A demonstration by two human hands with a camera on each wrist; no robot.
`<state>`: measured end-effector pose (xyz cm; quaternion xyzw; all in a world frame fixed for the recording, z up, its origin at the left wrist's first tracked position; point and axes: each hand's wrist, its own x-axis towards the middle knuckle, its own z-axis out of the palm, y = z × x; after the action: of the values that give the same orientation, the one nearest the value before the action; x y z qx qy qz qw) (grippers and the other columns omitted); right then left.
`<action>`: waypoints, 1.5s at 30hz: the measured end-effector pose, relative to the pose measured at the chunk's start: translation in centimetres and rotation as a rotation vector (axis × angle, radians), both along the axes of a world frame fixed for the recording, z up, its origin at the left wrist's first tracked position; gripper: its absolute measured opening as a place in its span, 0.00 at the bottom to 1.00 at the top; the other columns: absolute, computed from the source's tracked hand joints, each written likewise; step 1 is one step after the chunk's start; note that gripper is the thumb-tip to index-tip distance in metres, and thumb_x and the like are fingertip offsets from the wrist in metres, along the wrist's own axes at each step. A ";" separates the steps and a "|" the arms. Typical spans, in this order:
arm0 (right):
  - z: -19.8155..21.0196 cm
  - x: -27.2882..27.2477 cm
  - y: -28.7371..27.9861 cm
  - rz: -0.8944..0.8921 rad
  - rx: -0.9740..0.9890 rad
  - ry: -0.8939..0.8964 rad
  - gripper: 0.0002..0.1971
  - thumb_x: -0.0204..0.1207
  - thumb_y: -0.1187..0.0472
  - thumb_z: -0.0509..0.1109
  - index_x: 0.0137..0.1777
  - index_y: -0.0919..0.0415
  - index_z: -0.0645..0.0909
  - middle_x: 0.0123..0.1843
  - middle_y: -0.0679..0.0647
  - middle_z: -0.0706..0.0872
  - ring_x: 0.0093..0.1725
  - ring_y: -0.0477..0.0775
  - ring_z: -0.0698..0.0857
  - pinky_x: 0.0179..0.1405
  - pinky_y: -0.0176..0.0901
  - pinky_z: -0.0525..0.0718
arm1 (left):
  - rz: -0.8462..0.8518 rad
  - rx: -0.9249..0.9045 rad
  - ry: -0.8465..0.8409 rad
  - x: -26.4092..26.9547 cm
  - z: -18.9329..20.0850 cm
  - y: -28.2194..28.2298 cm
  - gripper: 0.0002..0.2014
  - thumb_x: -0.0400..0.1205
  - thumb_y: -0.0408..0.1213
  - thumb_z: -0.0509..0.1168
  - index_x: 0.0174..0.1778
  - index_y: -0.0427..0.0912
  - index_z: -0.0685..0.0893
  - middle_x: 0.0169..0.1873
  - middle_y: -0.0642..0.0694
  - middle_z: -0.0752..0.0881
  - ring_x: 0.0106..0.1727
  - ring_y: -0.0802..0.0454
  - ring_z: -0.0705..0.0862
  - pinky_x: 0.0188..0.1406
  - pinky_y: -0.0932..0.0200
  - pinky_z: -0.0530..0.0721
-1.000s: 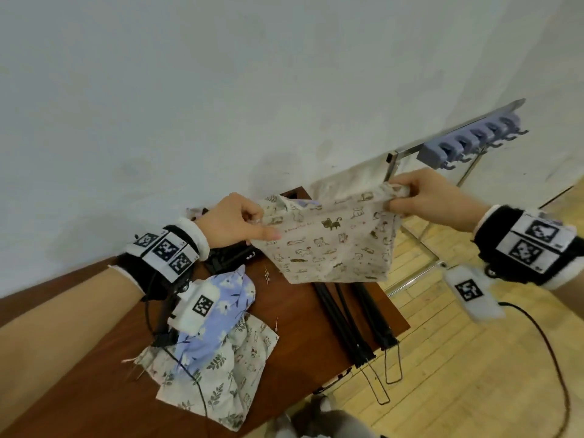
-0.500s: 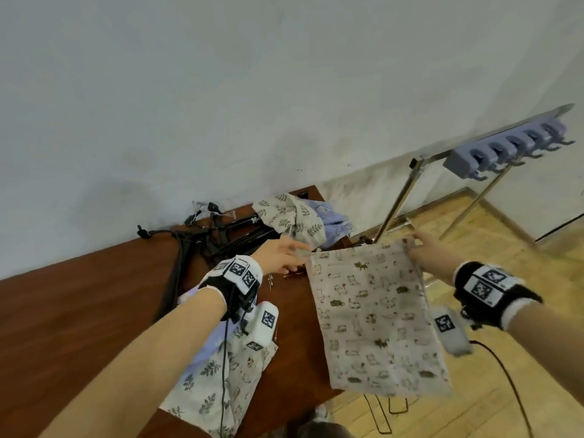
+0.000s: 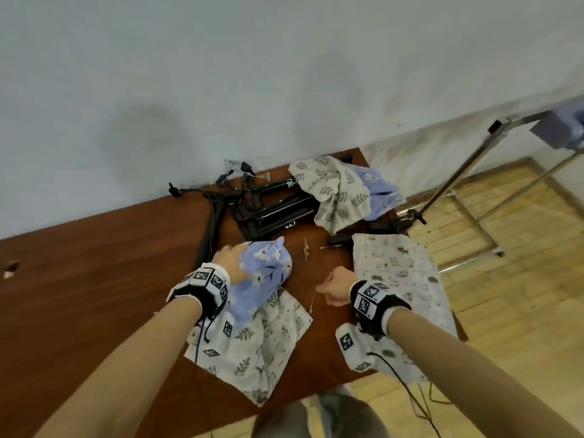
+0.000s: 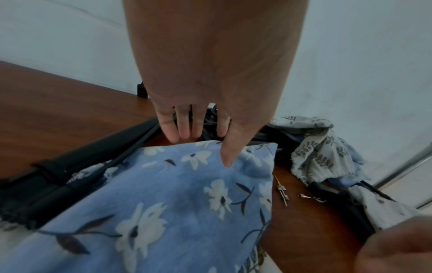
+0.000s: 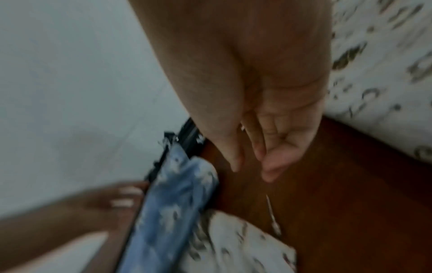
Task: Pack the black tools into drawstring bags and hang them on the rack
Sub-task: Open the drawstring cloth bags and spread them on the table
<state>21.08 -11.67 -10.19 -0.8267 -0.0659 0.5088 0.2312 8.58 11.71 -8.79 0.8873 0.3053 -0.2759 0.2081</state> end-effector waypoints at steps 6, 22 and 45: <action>-3.4 -5.0 1.7 0.091 -0.194 -0.227 0.16 0.79 0.54 0.71 0.56 0.68 0.78 0.54 0.64 0.84 0.52 0.65 0.87 0.49 0.52 0.89 | -0.175 0.012 0.013 -0.7 -1.3 0.5 0.39 0.74 0.48 0.68 0.80 0.53 0.58 0.77 0.44 0.67 0.72 0.37 0.72 0.66 0.40 0.77; -2.9 -7.5 1.4 0.039 -0.181 -0.362 0.13 0.76 0.52 0.70 0.47 0.63 0.79 0.46 0.58 0.88 0.44 0.58 0.88 0.43 0.47 0.87 | 0.008 0.014 -0.064 -5.1 -3.1 2.3 0.13 0.86 0.36 0.55 0.63 0.34 0.76 0.58 0.33 0.80 0.58 0.34 0.81 0.49 0.51 0.76; 15.4 -4.0 3.7 0.015 0.297 -0.843 0.33 0.66 0.51 0.81 0.63 0.67 0.69 0.59 0.58 0.70 0.57 0.58 0.73 0.55 0.48 0.77 | 0.834 -1.490 -0.559 4.0 18.5 -4.4 0.14 0.88 0.25 0.51 0.65 0.31 0.76 0.55 0.38 0.82 0.39 0.52 0.88 0.27 0.81 0.77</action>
<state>17.10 -7.95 5.26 -0.9192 -0.2325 0.1140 0.2967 12.61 7.35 9.71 0.3739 0.2828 -0.0785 0.8798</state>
